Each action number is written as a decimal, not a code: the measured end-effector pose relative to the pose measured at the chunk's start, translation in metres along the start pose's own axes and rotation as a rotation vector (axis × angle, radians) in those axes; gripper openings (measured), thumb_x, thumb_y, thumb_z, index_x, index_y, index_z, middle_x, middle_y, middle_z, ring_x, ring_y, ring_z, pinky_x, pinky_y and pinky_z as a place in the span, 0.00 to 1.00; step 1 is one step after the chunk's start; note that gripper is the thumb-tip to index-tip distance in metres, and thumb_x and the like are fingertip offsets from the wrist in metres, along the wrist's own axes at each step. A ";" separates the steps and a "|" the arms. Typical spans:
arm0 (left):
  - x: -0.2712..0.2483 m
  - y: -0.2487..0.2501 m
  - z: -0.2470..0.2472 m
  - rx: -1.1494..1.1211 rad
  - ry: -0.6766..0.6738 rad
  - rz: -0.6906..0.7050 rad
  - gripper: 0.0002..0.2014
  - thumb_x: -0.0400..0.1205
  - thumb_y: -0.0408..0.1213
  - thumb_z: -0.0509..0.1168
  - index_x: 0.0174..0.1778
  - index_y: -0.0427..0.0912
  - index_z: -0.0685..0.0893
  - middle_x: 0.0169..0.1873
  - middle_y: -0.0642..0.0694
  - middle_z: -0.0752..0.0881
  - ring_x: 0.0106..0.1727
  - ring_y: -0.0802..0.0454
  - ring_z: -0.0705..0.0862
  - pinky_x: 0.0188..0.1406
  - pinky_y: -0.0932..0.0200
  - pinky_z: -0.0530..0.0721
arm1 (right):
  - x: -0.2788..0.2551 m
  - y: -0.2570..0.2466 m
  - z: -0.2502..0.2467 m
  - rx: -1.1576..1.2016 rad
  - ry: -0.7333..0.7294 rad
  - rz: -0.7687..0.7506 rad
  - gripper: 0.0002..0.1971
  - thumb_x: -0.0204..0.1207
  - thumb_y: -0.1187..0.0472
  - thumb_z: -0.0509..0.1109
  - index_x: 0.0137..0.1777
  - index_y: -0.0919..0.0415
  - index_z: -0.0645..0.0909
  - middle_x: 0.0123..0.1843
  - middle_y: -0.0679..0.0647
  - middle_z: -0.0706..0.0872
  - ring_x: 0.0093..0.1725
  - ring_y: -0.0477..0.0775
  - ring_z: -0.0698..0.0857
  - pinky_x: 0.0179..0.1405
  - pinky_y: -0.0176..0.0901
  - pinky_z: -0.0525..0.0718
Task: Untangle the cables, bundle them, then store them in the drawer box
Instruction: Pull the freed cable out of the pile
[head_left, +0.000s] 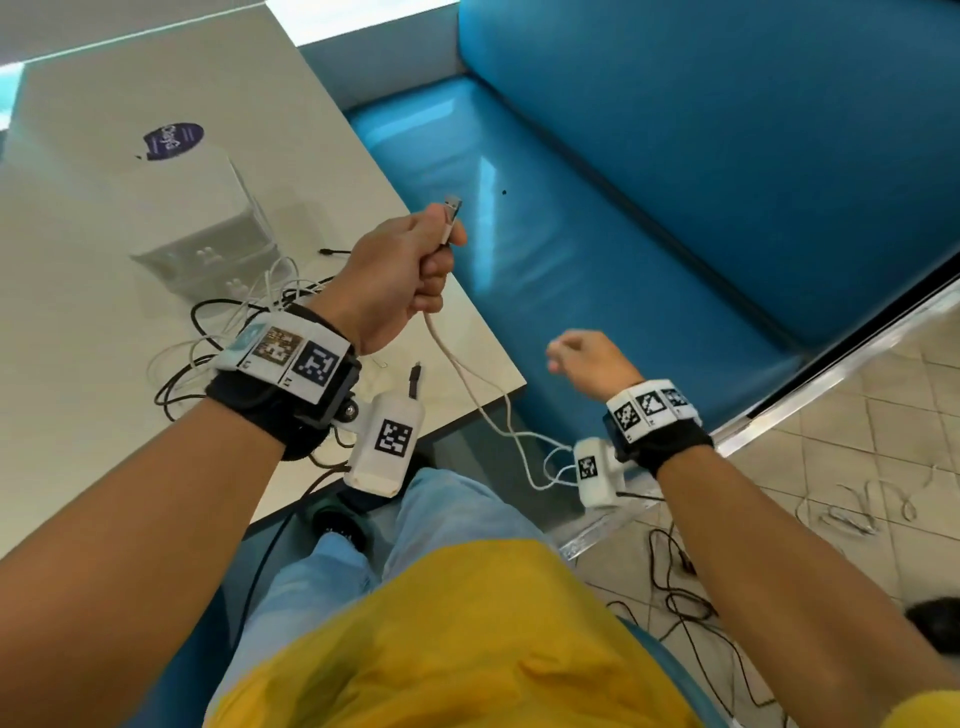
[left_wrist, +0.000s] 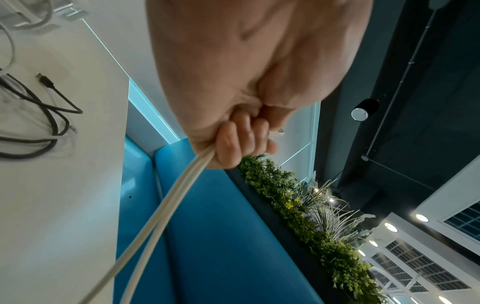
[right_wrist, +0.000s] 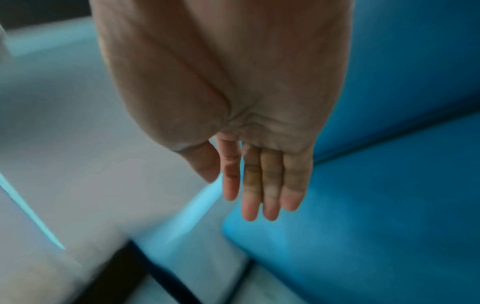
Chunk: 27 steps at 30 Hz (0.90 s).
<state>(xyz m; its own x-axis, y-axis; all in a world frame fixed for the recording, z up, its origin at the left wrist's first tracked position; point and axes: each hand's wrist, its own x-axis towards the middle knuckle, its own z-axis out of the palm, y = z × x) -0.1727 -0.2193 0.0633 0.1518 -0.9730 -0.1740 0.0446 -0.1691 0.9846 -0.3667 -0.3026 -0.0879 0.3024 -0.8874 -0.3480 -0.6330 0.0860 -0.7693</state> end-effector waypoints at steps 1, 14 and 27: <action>-0.001 -0.002 0.000 0.001 -0.012 -0.010 0.17 0.90 0.46 0.48 0.42 0.43 0.76 0.25 0.51 0.64 0.24 0.56 0.59 0.25 0.63 0.59 | -0.005 -0.024 -0.005 0.145 -0.011 -0.070 0.11 0.82 0.57 0.63 0.40 0.58 0.81 0.38 0.54 0.87 0.41 0.55 0.84 0.40 0.44 0.79; -0.035 0.000 -0.049 -0.181 0.075 -0.020 0.18 0.90 0.43 0.49 0.42 0.41 0.79 0.26 0.47 0.70 0.27 0.53 0.70 0.29 0.60 0.73 | -0.039 -0.191 0.027 0.311 -0.039 -0.779 0.08 0.78 0.61 0.70 0.52 0.62 0.89 0.35 0.38 0.88 0.40 0.37 0.86 0.51 0.40 0.85; -0.086 -0.015 -0.134 -0.262 0.285 0.021 0.20 0.90 0.41 0.50 0.38 0.48 0.84 0.23 0.53 0.63 0.24 0.59 0.59 0.20 0.68 0.60 | -0.048 -0.243 0.109 0.092 -0.275 -0.873 0.13 0.84 0.57 0.60 0.49 0.64 0.85 0.41 0.51 0.86 0.41 0.52 0.84 0.44 0.46 0.82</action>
<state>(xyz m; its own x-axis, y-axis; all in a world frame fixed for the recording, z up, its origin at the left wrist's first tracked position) -0.0539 -0.1122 0.0612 0.4221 -0.8869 -0.1877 0.2838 -0.0673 0.9565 -0.1492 -0.2314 0.0574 0.8125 -0.5166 0.2700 -0.0448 -0.5173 -0.8546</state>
